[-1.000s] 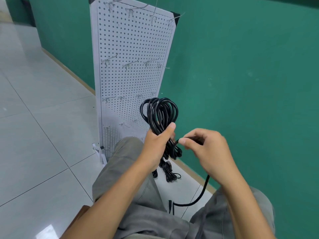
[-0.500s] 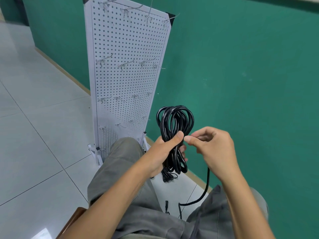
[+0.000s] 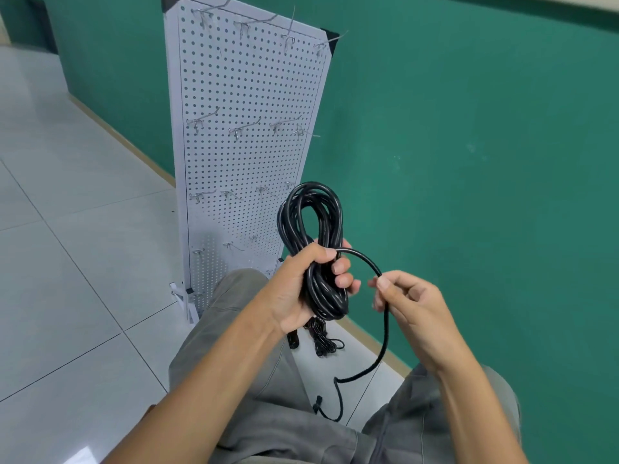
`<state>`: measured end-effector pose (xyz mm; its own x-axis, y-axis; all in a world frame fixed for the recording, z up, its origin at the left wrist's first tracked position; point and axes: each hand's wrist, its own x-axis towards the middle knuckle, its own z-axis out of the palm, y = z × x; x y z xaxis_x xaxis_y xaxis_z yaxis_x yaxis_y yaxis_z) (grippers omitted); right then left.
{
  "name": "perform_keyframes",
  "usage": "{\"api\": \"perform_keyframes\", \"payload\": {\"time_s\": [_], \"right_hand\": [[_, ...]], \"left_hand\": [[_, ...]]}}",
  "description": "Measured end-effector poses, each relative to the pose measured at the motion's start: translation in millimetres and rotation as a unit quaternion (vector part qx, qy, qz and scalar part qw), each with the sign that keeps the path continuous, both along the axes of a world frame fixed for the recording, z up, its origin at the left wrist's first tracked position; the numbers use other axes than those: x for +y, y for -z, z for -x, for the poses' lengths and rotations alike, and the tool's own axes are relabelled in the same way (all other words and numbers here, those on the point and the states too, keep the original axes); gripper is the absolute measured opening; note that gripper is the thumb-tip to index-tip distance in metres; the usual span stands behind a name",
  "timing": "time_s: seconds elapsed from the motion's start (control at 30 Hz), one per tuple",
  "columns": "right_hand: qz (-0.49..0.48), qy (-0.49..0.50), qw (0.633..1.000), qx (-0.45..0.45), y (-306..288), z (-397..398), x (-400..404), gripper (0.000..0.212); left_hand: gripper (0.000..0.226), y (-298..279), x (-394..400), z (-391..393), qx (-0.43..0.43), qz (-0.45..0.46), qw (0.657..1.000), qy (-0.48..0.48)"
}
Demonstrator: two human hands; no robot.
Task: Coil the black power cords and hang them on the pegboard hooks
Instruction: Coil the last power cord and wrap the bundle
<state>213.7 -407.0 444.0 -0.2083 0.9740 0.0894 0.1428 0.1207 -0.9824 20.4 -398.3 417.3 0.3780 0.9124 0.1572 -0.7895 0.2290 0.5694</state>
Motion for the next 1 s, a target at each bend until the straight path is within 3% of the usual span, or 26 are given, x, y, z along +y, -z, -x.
{"api": "perform_keyframes", "payload": {"time_s": [0.1, 0.2, 0.3, 0.43, 0.53, 0.63, 0.7, 0.8, 0.93, 1.0], "right_hand": [[0.001, -0.005, 0.999, 0.036, 6.9, -0.9, -3.0, 0.04], [0.011, -0.014, 0.989, 0.147, 0.3, 4.0, -7.0, 0.02], [-0.007, -0.019, 0.984, 0.175, -11.7, 8.9, -8.8, 0.015], [-0.042, -0.012, 0.987, 0.156, -27.1, 21.5, -13.1, 0.022], [-0.075, -0.01, 0.994, 0.079, -32.6, 29.3, -14.5, 0.018], [-0.098, -0.006, 0.994, 0.047, -35.8, 34.6, -10.5, 0.024], [-0.113, 0.002, 0.992, 0.049, -35.2, 36.4, -5.5, 0.026], [-0.108, 0.011, 0.992, 0.066, -33.3, 38.4, 0.9, 0.026], [-0.097, 0.017, 0.992, 0.073, -33.4, 44.7, 2.5, 0.027], [-0.098, 0.031, 0.994, 0.042, -32.6, 47.1, 2.8, 0.028]], "left_hand": [[0.031, 2.7, 2.4, 6.0, 0.022, 0.005, 1.0, 0.004], [0.023, 4.9, 2.2, 9.3, 0.095, -0.009, 0.995, 0.041], [0.034, 6.5, 0.1, 3.4, 0.158, -0.001, 0.987, 0.03], [0.032, 8.7, -3.0, -12.2, 0.246, 0.025, 0.968, -0.031], [0.024, 8.8, -7.4, -21.8, 0.295, 0.013, 0.954, -0.045], [0.007, 6.6, -12.7, -25.9, 0.305, -0.002, 0.952, -0.01], [0.015, 5.8, -15.0, -26.1, 0.298, -0.008, 0.954, 0.016], [0.005, 3.6, -16.8, -24.9, 0.286, -0.01, 0.958, 0.032], [0.042, 4.0, -14.0, -22.0, 0.297, 0.005, 0.954, 0.031], [0.039, 5.3, -13.3, -21.4, 0.289, -0.009, 0.957, 0.035]]}}
